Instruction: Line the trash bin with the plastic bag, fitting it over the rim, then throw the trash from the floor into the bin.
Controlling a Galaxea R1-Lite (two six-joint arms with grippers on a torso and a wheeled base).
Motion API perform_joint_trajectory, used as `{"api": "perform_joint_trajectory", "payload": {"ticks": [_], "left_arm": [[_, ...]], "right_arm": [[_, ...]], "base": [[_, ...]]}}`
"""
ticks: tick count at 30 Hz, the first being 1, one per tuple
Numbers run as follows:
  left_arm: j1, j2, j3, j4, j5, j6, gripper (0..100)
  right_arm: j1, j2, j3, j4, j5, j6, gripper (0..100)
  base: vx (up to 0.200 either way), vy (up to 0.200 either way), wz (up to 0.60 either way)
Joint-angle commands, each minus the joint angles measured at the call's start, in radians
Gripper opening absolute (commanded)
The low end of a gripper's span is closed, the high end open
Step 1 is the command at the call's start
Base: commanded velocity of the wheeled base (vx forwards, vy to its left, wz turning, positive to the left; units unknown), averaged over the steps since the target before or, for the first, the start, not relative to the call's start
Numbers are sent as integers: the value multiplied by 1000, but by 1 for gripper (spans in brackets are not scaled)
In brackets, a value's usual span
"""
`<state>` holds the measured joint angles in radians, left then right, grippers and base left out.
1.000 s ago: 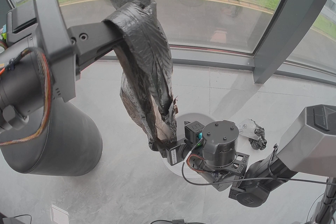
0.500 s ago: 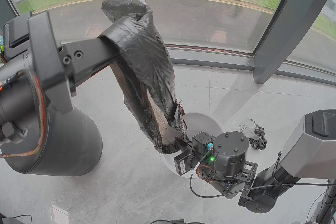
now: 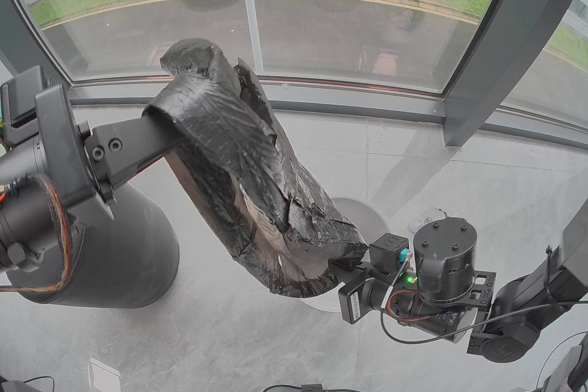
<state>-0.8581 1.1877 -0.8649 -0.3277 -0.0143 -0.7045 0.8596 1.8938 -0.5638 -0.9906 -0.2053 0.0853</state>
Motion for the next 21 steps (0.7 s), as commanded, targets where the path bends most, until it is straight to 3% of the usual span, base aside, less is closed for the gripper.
{"api": "perform_joint_trajectory", "payload": {"ticks": [1, 7, 12, 16, 21], "left_arm": [[82, -5, 58, -4, -55, -9, 0], [197, 21, 92, -5, -184, -24, 0], [292, 79, 132, -54, -309, -27, 0], [335, 128, 153, -108, -374, -27, 0], [363, 205, 167, -168, -447, -29, 0]], "right_arm": [[-77, -197, -24, 225, 178, 79, 0], [-177, -303, -174, 621, 389, 126, 0], [-228, -349, -283, 850, 527, 151, 0], [-255, -369, -355, 985, 563, 151, 0], [-315, -389, -481, 1208, 662, 151, 0]], "base": [[0, 0, 0], [0, 0, 0], [0, 0, 0], [0, 0, 0], [0, 0, 0]]}}
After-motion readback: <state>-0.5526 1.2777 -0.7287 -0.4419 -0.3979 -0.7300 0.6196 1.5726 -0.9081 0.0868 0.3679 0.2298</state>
